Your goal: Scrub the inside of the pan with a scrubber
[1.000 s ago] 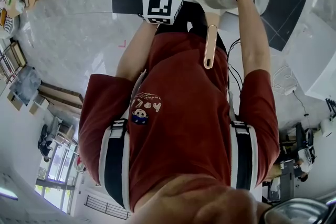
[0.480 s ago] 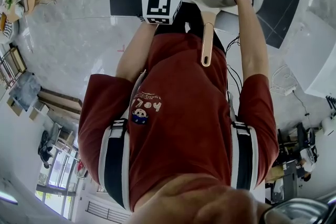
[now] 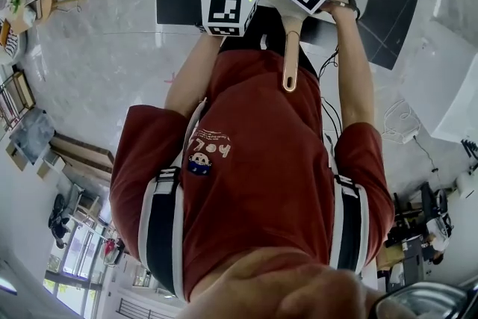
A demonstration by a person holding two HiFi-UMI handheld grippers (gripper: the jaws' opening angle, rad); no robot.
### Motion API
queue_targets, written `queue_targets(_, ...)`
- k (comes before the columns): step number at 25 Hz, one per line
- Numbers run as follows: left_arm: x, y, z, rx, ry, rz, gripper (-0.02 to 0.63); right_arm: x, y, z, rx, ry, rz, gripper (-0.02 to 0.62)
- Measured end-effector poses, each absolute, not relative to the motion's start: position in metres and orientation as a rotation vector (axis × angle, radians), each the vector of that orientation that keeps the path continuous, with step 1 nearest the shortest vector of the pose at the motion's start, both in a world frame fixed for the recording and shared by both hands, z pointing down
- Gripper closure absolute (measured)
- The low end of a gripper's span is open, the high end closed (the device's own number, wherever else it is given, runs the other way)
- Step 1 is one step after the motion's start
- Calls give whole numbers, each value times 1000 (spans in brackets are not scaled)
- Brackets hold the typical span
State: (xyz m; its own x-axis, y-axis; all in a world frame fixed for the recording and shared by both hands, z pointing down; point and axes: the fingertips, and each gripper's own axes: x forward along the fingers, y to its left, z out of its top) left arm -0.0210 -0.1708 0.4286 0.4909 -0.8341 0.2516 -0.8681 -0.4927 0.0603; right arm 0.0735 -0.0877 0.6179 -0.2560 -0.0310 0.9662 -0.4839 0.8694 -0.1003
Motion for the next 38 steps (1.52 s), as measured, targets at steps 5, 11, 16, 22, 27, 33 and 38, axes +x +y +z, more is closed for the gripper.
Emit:
queue_targets(5,-16,-168,417,2577,-1471,261,600,81,-88,571,525,-1876,416,537)
queue_targets(11,-1,-163,396,2624,-1448,225,600,98,-89,523,725,-1964,383,537)
queue_targets(16,13,-161,375,2671,-1429,187,600,112,-96,486,900,-2031,306,537)
queue_targets(22,24,-159,352,2710,-1420,132,600,122,-111,445,1117,-2088,152,537)
queue_targets(27,26,-156,329,2739,-1436,73,600,127,-125,398,1318,-2139,11,538)
queue_targets(33,23,-155,290,2779,-1494,-31,600,132,-142,331,1584,-2225,-159,537)
queue_targets(38,17,-155,266,2783,-1541,-112,600,136,-144,286,1768,-2261,-276,537)
